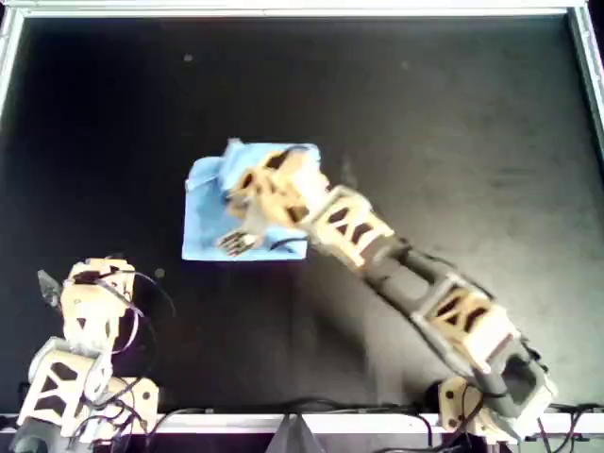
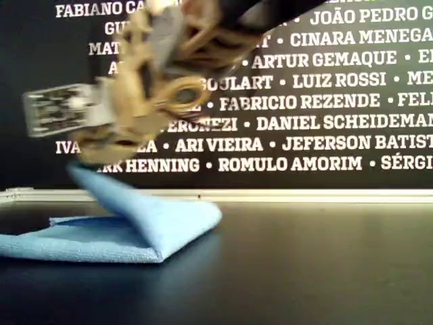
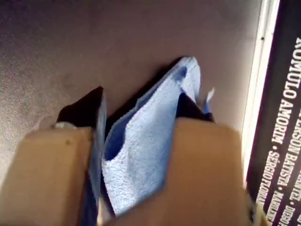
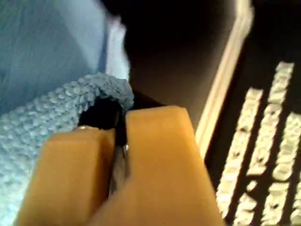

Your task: Fold a cloth

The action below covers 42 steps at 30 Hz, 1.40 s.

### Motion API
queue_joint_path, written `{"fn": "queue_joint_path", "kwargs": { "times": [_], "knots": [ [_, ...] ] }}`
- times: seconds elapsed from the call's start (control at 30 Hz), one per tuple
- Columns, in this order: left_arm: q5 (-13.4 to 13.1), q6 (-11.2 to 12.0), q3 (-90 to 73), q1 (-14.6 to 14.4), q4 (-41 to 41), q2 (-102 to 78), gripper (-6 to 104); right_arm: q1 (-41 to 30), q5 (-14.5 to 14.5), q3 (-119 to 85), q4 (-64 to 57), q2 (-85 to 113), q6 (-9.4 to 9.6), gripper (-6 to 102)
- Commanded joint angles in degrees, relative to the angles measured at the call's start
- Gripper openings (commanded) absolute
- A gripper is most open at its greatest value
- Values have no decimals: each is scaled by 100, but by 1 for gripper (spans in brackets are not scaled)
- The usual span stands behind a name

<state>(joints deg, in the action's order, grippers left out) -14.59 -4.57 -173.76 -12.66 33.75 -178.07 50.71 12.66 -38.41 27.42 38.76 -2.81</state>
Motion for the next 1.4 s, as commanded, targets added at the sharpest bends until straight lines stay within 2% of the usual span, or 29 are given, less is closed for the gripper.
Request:
{"fn": "queue_joint_path", "kwargs": {
  "times": [0.0, 0.33, 0.6, 0.7, 0.8, 0.87, 1.03, 1.23, 1.3, 1.37],
  "knots": [
    [18, -26, 53, 70, 9, 9, 54, 264, -26, 1116, -193, -202, -35, -1],
    [18, -35, 53, 79, 9, 18, 54, 589, -26, 1696, -193, -1134, -44, 4],
    [18, -44, 53, 88, 9, 18, 54, 510, 70, 1573, -88, -976, -35, 43],
    [18, -44, 53, 88, 9, 18, 54, 352, 70, 1564, -9, -870, -26, 50],
    [9, -44, 53, 97, 9, 18, 54, -18, 70, 1564, 510, -545, -26, 50],
    [-26, -44, 53, 114, 9, 18, 54, -281, 70, 1564, 1081, -264, 53, 50],
    [9, -9, 53, 79, 9, 18, 54, -1116, 70, 1564, 3085, 510, 62, 45],
    [18, 18, 53, 79, 9, 9, 54, -1898, -18, 1556, 6012, 861, 70, 21],
    [18, 18, 53, 79, 9, -9, 54, -2118, -35, 1512, 6442, 896, 70, 11],
    [18, 18, 53, 79, 9, 0, 54, -2399, -35, 1433, 6372, 1090, 70, 4]
  ]
}}
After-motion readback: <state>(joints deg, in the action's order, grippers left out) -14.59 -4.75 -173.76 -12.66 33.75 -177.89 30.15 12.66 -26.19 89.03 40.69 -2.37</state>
